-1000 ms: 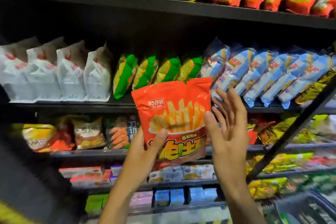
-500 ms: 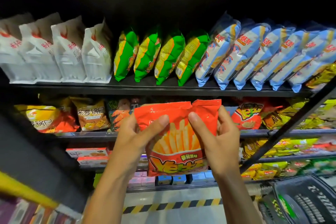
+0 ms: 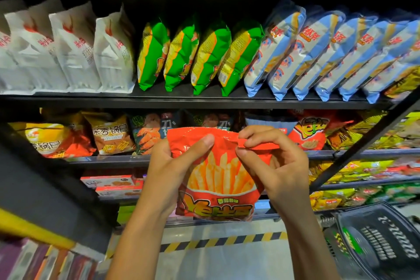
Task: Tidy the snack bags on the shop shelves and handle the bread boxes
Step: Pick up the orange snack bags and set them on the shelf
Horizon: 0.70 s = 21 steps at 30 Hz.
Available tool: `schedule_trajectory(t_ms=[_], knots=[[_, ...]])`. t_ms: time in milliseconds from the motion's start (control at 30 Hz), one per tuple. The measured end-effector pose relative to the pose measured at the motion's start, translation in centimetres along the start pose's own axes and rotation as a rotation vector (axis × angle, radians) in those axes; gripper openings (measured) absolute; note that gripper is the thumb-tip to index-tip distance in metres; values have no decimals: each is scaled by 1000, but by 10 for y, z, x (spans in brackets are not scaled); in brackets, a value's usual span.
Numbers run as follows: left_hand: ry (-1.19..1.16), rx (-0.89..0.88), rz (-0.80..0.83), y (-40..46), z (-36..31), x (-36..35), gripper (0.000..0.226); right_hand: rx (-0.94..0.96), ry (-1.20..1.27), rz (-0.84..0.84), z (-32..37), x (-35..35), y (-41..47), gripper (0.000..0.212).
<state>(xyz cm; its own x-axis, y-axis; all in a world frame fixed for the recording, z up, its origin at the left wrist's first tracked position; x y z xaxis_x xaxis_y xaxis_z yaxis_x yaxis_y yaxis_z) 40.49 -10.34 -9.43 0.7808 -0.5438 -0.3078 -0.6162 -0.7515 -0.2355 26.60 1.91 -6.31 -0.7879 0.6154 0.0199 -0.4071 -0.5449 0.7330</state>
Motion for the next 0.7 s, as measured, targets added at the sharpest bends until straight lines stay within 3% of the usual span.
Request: schedule_trajectory(t_ms=[200, 267, 367, 467, 567, 700], knots=[[-1, -19, 5, 1, 1, -2, 29, -76, 17, -17, -7, 1, -4, 22], [-52, -23, -39, 2, 1, 2, 29, -199, 116, 11, -14, -2, -7, 46], [-238, -23, -124, 9, -1, 17, 24, -415, 171, 242, -31, -7, -22, 82], [-308, -30, -146, 16, -3, 29, 15, -525, 46, 430, -44, -9, -40, 64], [-249, -4, -82, 21, 0, 30, 39, -490, -21, 315, -47, -3, -39, 46], [101, -20, 168, 19, 11, 20, 85, -488, -10, 65, -56, 16, -37, 50]])
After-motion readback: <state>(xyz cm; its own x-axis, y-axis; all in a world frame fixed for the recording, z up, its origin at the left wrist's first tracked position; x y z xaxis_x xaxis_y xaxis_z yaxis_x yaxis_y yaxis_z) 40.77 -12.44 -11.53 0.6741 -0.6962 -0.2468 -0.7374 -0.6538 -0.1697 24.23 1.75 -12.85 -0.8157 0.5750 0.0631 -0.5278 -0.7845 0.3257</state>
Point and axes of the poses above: each hand's wrist, its own y-axis towards the middle knuckle, its own x-axis out of the back of the hand, z = x × y, the point moved 7 cm from there along y, towards the middle knuckle, and after that the axes turned 13 degrees about x, right-handed, at the moved point
